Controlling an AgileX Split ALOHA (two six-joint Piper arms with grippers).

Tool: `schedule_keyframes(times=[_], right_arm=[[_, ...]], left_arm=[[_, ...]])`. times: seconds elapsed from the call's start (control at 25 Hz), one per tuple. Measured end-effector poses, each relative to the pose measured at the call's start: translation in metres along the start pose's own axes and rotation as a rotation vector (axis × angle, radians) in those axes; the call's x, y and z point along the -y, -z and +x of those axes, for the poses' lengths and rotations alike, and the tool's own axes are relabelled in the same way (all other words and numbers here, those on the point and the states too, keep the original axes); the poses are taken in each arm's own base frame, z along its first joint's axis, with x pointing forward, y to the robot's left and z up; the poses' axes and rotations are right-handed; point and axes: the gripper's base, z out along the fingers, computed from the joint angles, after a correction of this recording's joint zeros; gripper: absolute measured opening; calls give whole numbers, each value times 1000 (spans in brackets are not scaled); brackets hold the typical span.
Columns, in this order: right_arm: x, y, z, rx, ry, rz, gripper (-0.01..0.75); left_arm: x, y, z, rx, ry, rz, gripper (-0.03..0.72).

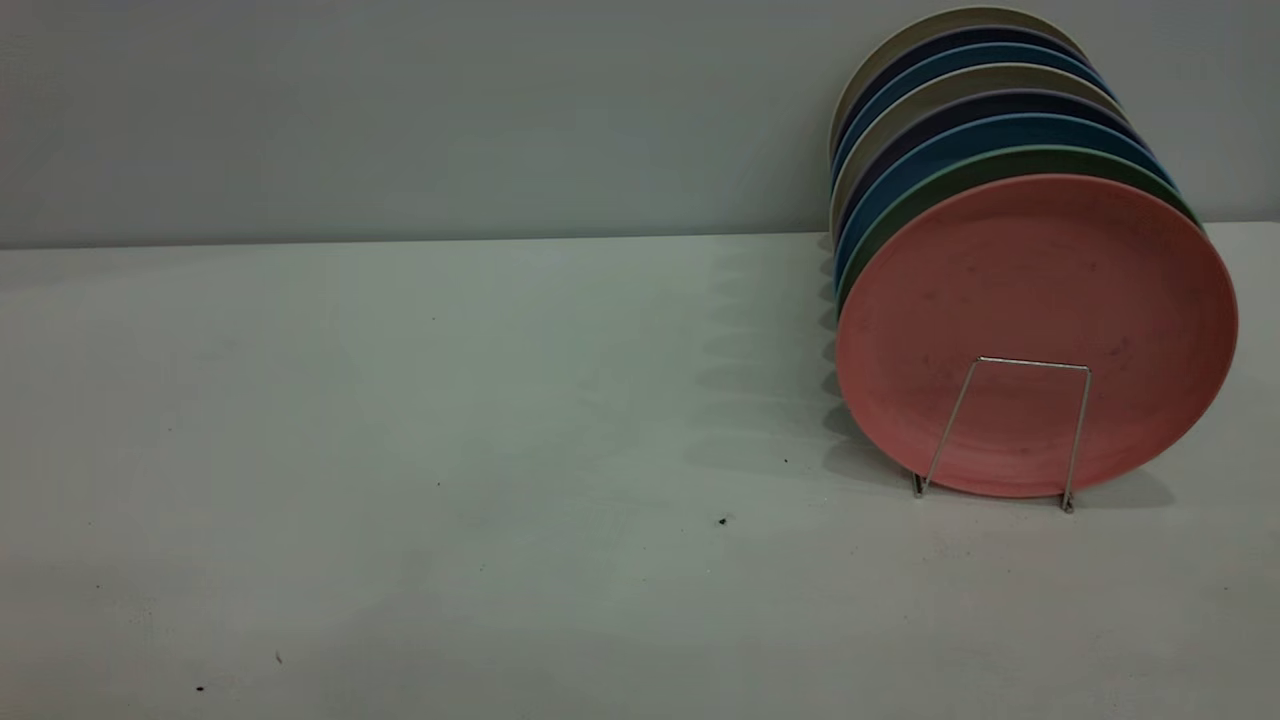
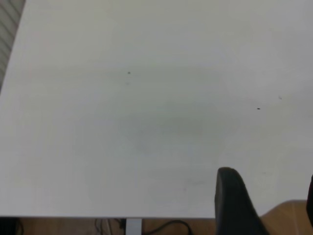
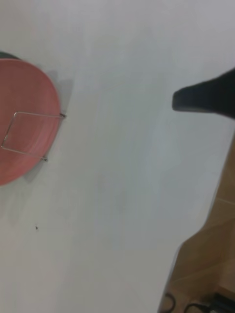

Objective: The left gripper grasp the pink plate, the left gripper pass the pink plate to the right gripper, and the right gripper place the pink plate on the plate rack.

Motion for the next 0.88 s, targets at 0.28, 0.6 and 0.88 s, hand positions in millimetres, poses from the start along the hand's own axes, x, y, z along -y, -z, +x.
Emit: schedule_keyframes(times=[0.28,0.6,0.88], right_arm=[[1,0,0,-1,-12,6,500],[1,0,0,-3,-13,6,500],[1,0,0,-3,-13,6,500]], left_arm=[[4,0,0,-4,9,48,404],[10,1,0,-4,3,107,404],[10,1,0,-4,3,108,404]])
